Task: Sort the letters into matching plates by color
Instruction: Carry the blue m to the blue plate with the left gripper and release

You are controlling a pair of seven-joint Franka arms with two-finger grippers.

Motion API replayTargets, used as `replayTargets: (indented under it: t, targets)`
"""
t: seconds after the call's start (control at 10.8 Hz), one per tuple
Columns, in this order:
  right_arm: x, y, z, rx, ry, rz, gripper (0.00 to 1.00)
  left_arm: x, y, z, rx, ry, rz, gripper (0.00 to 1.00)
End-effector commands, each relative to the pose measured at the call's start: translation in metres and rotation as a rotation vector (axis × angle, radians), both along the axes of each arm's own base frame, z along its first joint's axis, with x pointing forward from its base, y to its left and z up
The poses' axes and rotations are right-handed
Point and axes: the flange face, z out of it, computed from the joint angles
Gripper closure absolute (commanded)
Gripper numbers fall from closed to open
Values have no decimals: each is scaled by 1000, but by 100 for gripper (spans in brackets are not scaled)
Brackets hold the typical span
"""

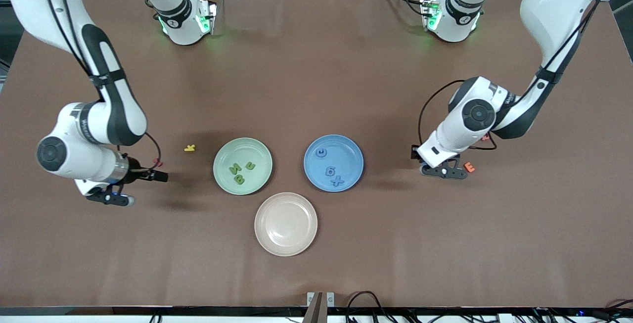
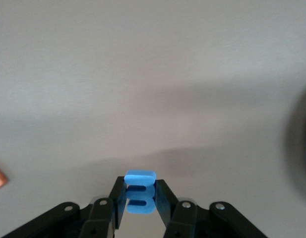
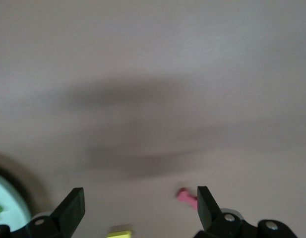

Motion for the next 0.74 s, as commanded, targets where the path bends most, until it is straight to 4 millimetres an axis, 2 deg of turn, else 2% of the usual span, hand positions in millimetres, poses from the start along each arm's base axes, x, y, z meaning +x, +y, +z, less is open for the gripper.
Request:
replayTargets:
  t: [0.0, 0.18, 0.46, 0.65]
  targets:
    - [2, -59, 13, 3, -21, 37, 0, 4, -75, 13, -67, -9, 82, 100]
    - [0, -99, 16, 7, -36, 50, 0, -3, -126, 17, -103, -10, 119, 100]
    - [6, -154, 15, -30, -54, 109, 0, -13, -164, 25, -124, -16, 131, 100]
    - [8, -177, 5, -41, -49, 135, 0, -22, -193, 26, -145, -12, 130, 100]
